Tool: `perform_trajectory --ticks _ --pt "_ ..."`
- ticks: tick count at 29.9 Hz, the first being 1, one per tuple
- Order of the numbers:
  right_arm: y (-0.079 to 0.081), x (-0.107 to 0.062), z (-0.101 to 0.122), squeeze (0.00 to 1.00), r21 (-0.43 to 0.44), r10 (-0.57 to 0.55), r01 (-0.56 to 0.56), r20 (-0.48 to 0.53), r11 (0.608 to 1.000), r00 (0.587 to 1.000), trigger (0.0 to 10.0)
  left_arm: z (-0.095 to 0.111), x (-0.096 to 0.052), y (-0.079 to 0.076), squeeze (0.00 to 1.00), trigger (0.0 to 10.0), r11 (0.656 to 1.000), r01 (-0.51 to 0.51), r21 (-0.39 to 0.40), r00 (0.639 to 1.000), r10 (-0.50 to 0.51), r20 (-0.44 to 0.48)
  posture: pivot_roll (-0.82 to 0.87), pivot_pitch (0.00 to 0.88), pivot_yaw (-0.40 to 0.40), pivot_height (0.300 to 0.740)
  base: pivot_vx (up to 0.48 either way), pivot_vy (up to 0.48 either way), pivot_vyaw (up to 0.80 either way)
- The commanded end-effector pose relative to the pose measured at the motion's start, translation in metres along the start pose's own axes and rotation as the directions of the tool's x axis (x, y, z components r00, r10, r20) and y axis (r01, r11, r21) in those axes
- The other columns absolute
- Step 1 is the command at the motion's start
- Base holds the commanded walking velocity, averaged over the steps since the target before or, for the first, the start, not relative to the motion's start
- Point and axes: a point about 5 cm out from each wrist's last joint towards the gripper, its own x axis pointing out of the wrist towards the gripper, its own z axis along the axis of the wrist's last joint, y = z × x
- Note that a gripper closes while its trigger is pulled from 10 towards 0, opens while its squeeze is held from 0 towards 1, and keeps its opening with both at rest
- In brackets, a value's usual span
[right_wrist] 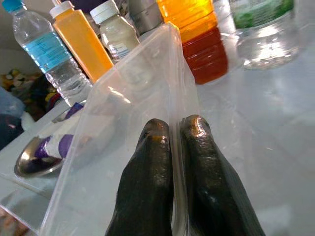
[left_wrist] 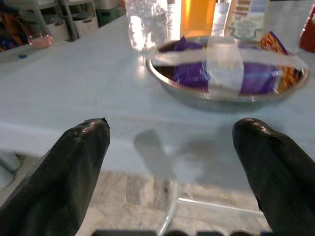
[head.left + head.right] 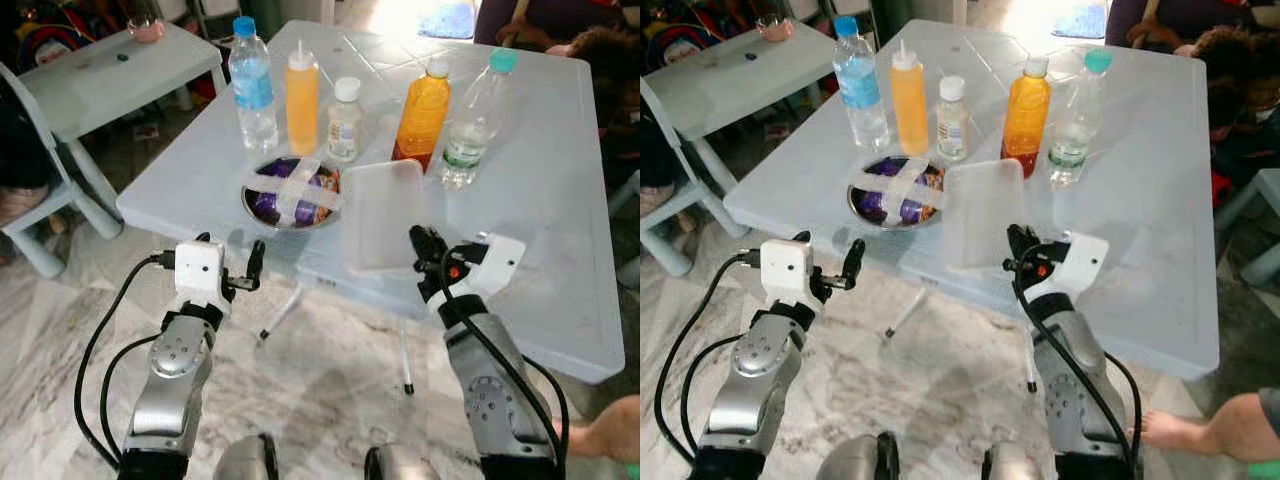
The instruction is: Restocking fridge
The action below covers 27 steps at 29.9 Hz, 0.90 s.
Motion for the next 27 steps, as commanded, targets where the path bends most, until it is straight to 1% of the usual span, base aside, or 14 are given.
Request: perform_trajectory --ticks 1,5,6,7,8,9,11,12,13,18,21,27 --pt "-0.006 -0.006 -0.013 0.0 -0.031 -0.041 0.038 -0.075 0.999 0.996 10.0 -0.001 -0.002 0.002 0.0 10.0 1.0 -0.011 0.005 1.0 0.011 -0.013 -0.11 0.073 0.05 0.74 -0.424 0.0 0.0" --pt "-0.004 -0.005 -0.014 0.0 -0.032 -0.032 0.03 -0.073 0.999 0.997 10.0 -0.001 0.0 0.003 0.0 10.0 1.0 -0.012 0.005 1.0 0.012 -0.012 -0.11 0.073 0.05 0.74 -0.423 0.0 0.0" --pt "-0.003 -0.005 -0.014 0.0 -0.023 -0.027 0.025 -0.072 0.999 0.997 4.9 0.0 0.0 0.003 0.0 10.0 1.0 -0.013 0.006 1.0 0.013 -0.011 -0.11 0.071 0.05 0.74 -0.42 0.0 0.0" --pt "-0.003 -0.005 -0.014 0.0 -0.023 -0.027 0.025 -0.072 0.999 0.997 4.9 0.0 0.0 0.003 0.0 10.0 1.0 -0.013 0.006 1.0 0.013 -0.011 -0.11 0.071 0.05 0.74 -0.42 0.0 0.0" --pt "-0.002 -0.005 -0.015 0.0 -0.015 -0.015 0.014 -0.075 1.0 0.997 2.7 -0.001 0.0 0.003 0.0 10.0 1.0 -0.013 0.007 1.0 0.013 -0.011 -0.11 0.067 0.051 0.74 -0.424 0.0 0.0" --pt "-0.001 -0.006 -0.016 0.0 -0.014 -0.009 0.008 -0.078 1.0 0.997 2.4 -0.001 0.0 0.003 0.0 10.0 1.0 -0.013 0.008 1.0 0.013 -0.012 -0.11 0.067 0.051 0.74 -0.42 0.0 0.0" --pt "0.0 -0.006 -0.017 0.0 -0.015 -0.003 0.002 -0.08 1.0 0.997 2.4 -0.002 0.0 0.003 0.0 10.0 1.0 -0.012 0.01 1.0 0.012 -0.014 -0.11 0.067 0.051 0.74 -0.42 0.0 0.0" --pt "-0.001 -0.007 -0.021 0.0 -0.019 -0.014 0.012 -0.096 1.0 0.995 8.1 -0.002 0.0 0.003 0.0 10.0 1.0 -0.01 0.011 1.0 0.01 -0.015 -0.11 0.059 0.049 0.74 -0.42 0.0 0.0" --pt "0.0 -0.007 -0.022 0.0 -0.019 -0.012 0.01 -0.1 1.0 0.995 10.0 -0.003 0.001 0.003 0.0 10.0 1.0 -0.01 0.011 1.0 0.01 -0.016 -0.11 0.056 0.048 0.74 -0.424 0.0 0.0" --pt "0.001 -0.005 -0.023 0.0 -0.034 0.01 -0.013 -0.101 0.999 0.995 10.0 -0.003 0.003 0.003 0.0 10.0 1.0 -0.013 0.012 1.0 0.013 -0.015 -0.1 0.042 0.044 0.74 -0.422 0.0 0.08" --pt "0.004 -0.002 -0.022 0.0 -0.045 0.039 -0.044 -0.093 0.998 0.995 10.0 -0.003 0.002 0.002 0.0 10.0 1.0 -0.014 0.013 1.0 0.014 -0.014 -0.1 0.037 0.042 0.74 -0.42 0.0 0.8" --pt "0.006 0.001 -0.022 0.0 -0.057 0.055 -0.06 -0.093 0.997 0.994 10.0 -0.004 0.004 0.002 0.0 10.0 1.0 -0.017 0.022 1.0 0.018 -0.012 -0.1 0.029 0.04 0.74 -0.366 0.0 0.8"
